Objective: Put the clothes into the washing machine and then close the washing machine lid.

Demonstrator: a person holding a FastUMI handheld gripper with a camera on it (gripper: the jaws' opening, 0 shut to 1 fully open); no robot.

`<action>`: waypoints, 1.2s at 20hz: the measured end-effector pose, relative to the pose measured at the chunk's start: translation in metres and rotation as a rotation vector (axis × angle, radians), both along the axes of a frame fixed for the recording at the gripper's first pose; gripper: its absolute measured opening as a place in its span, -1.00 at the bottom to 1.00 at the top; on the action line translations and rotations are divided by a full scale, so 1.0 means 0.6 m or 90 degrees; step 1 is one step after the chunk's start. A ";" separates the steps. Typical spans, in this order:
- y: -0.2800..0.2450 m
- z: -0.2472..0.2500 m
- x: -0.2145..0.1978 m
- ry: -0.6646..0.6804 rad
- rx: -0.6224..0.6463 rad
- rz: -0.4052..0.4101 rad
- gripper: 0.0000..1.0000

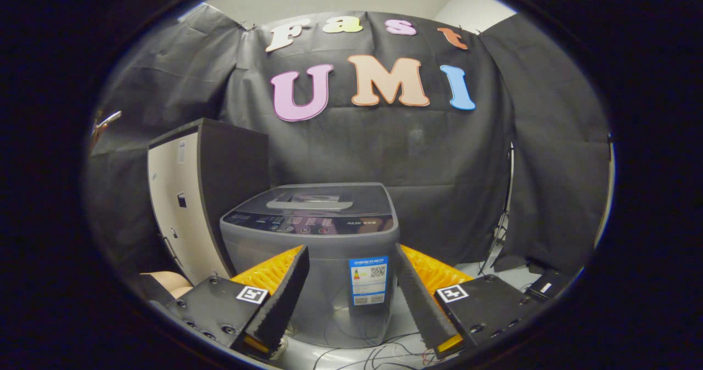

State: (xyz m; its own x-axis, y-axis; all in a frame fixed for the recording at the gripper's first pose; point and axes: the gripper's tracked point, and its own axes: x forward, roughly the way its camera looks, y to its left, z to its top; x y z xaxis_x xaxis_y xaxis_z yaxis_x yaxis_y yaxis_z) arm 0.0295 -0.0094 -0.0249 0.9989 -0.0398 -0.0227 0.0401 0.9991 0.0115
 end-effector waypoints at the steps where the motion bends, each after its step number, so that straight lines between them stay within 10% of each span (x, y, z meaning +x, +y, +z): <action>1: 0.001 0.002 -0.004 -0.005 -0.005 0.000 0.91; 24: -0.001 0.005 -0.027 -0.018 -0.005 0.004 0.92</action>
